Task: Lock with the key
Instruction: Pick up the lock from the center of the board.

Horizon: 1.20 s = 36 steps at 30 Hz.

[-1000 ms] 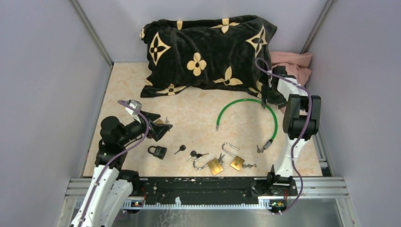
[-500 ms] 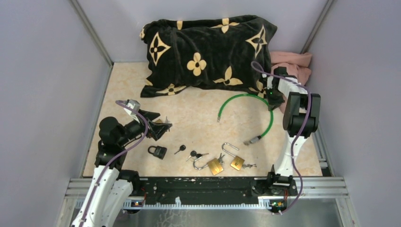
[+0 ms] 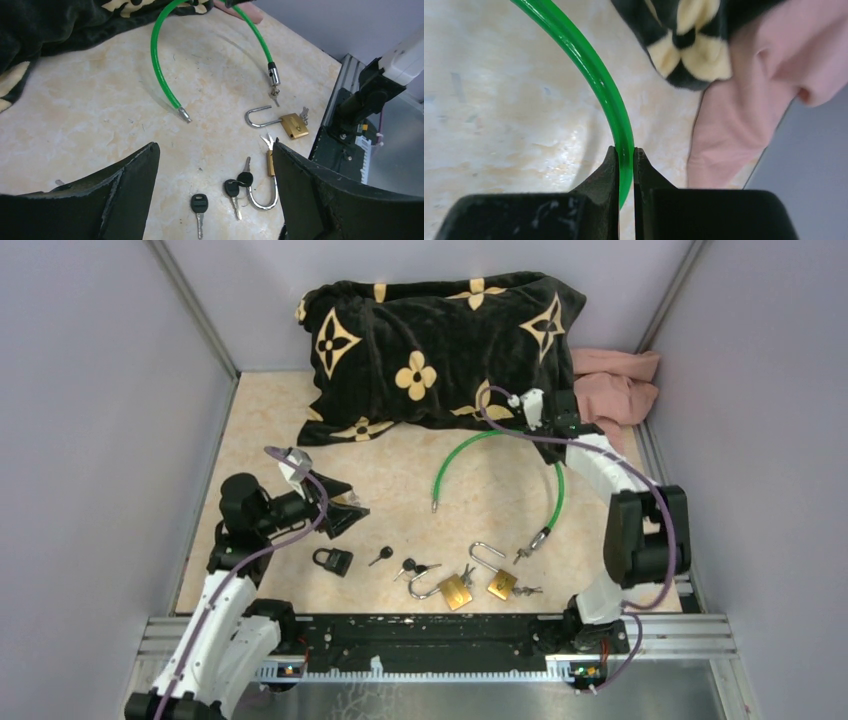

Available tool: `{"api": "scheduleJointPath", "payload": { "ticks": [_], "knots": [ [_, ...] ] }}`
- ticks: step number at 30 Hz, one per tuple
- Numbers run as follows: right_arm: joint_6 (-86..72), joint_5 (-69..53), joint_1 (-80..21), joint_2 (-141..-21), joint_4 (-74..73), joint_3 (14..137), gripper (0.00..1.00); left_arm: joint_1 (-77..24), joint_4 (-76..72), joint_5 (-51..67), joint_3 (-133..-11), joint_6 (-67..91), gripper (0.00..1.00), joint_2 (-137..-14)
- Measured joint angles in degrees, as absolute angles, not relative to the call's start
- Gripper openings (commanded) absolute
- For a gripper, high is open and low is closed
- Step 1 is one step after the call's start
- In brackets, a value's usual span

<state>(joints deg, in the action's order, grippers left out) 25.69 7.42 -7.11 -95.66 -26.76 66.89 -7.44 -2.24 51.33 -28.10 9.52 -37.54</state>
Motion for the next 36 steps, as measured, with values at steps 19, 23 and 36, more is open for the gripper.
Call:
{"api": "scheduleJointPath", "payload": {
  "ticks": [19,23,36],
  "knots": [
    [36.1,7.4,-34.9,-67.4,-5.1,50.5,0.0,-23.0,-1.8,46.9,-53.9,-21.2,0.99,-77.7],
    [37.6,5.8,-37.6,-64.5,-2.4,49.4,0.0,-25.5,-1.7,45.3,-53.7,-22.4,0.9,-80.0],
    [35.3,0.4,-39.9,-64.6,-0.1,49.5,0.8,-26.6,-2.0,43.8,-50.8,-20.8,0.0,-74.0]
  ]
}}
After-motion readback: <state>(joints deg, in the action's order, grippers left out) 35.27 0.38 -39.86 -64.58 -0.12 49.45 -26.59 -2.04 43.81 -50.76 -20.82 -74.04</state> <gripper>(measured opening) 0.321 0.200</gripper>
